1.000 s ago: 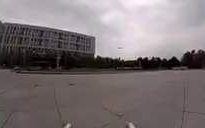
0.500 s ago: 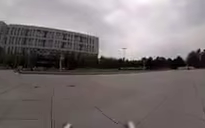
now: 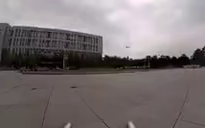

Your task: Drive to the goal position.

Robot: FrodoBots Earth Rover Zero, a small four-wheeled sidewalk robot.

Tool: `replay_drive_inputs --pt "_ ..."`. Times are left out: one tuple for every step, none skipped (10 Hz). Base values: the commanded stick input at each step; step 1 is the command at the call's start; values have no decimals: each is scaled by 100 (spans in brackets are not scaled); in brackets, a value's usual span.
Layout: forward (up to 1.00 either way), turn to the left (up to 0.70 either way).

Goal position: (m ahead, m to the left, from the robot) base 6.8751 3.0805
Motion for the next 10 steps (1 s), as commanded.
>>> replay_drive_inputs --pt "68 13" --pt "68 13" --pt "68 13" --pt "68 13" --pt "68 13" --pt "67 14" --pt "60 16" --pt "35 31" --pt "0 66" --pt "0 66"
